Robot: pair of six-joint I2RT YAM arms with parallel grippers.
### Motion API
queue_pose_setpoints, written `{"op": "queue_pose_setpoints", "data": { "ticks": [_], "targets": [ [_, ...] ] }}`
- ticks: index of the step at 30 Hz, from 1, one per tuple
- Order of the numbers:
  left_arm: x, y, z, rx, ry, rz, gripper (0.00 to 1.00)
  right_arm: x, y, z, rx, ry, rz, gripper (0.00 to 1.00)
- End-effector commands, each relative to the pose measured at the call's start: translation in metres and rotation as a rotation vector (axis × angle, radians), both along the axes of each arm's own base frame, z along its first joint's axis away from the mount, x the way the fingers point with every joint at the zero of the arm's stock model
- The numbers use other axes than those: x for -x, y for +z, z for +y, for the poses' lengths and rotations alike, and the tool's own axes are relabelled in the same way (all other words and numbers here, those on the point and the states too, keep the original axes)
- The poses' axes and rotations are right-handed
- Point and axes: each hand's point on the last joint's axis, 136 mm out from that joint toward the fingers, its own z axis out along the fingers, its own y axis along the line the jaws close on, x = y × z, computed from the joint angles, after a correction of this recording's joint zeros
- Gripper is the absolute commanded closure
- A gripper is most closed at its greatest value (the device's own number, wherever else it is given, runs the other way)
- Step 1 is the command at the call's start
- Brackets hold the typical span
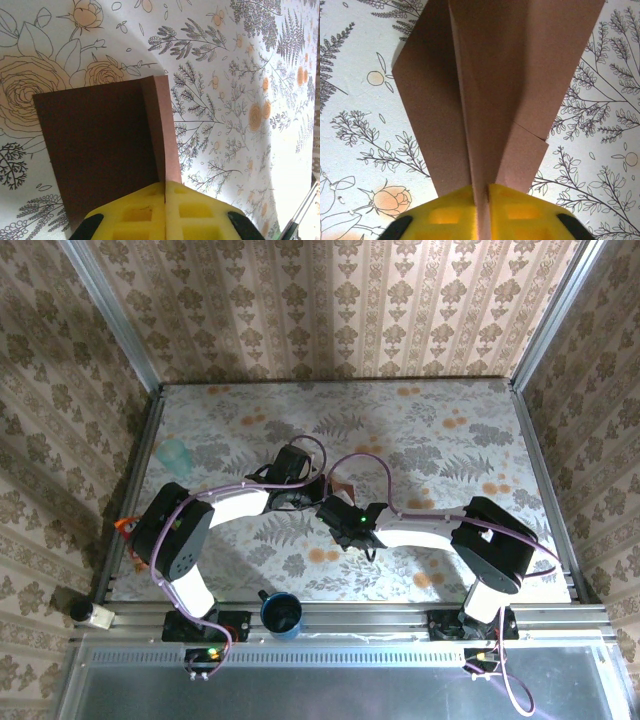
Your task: Fold a paper plane with a square sheet of paper (fold left side to right side)
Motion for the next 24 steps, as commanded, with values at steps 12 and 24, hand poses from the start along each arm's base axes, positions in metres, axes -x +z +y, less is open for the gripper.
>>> {"op": "queue_pose_setpoints", "data": {
  "ticks": [12, 24],
  "targets": [
    [-0.011, 0.052, 0.053, -0.005, 0.056, -0.131, 0.56, 0.006, -0.007, -0.006, -0.001, 0.002, 0.044, 1.0],
    [0.002, 0.065, 0.11, 0.036, 0.096, -0.156, 0.51, 0.012, -0.008, 0.009, -0.348, 0.016, 0.263, 1.0]
  ]
}}
